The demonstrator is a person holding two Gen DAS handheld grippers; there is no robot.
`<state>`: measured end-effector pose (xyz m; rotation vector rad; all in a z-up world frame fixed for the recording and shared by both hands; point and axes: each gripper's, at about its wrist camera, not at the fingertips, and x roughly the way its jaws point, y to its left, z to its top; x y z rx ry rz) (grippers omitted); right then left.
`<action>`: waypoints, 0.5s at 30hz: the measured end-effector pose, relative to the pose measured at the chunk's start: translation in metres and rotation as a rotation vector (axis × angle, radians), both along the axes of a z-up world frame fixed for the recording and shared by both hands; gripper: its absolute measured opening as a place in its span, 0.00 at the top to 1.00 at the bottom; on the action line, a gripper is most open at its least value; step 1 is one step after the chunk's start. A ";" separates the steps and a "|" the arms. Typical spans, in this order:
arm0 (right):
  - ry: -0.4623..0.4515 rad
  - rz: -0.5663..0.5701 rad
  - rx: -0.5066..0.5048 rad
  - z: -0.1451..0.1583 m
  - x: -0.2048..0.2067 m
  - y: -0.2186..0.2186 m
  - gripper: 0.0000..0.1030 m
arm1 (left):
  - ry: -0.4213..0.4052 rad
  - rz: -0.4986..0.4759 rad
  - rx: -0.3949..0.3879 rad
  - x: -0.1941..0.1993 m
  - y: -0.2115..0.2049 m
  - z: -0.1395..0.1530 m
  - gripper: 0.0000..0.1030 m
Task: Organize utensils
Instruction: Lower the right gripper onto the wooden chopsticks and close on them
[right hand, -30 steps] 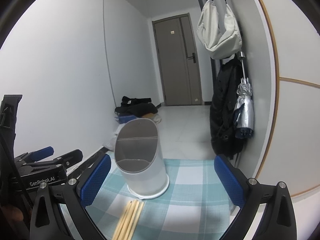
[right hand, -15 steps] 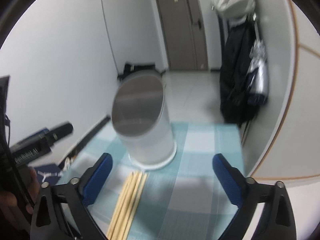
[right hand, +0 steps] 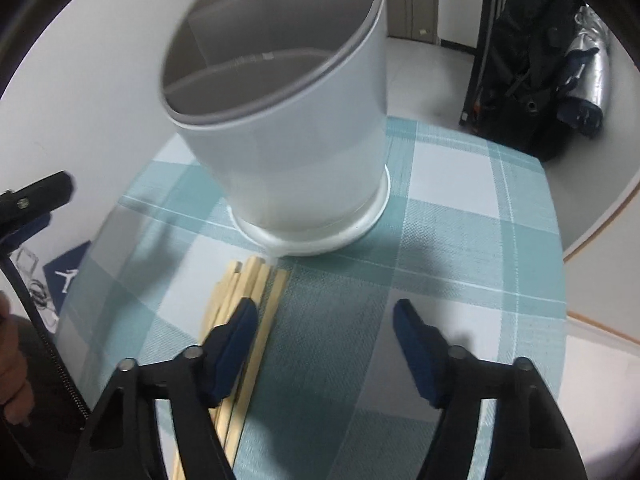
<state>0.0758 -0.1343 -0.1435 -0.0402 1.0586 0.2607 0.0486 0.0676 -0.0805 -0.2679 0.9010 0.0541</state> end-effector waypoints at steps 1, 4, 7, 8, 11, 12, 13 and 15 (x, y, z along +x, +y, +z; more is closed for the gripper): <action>0.016 -0.002 -0.005 -0.004 0.003 0.002 0.40 | 0.005 0.002 -0.006 0.001 0.002 -0.001 0.01; 0.023 0.004 -0.050 -0.008 0.006 0.011 0.42 | -0.003 0.004 -0.002 0.001 0.001 0.001 0.01; 0.026 0.029 -0.085 -0.007 0.007 0.022 0.45 | -0.010 0.000 -0.005 0.004 0.003 0.001 0.01; 0.027 0.035 -0.101 -0.007 0.007 0.025 0.46 | -0.008 -0.003 -0.008 0.005 0.004 0.000 0.01; 0.032 0.058 -0.113 -0.007 0.008 0.032 0.56 | 0.012 -0.020 -0.031 0.007 0.005 -0.005 0.01; 0.034 0.064 -0.110 -0.007 0.007 0.033 0.61 | 0.018 -0.027 -0.038 0.008 0.006 -0.006 0.01; 0.038 0.071 -0.099 -0.007 0.007 0.033 0.65 | 0.025 -0.031 -0.046 0.008 0.006 -0.007 0.01; 0.044 0.068 -0.084 -0.008 0.005 0.030 0.68 | 0.039 -0.027 -0.049 0.007 0.006 -0.008 0.01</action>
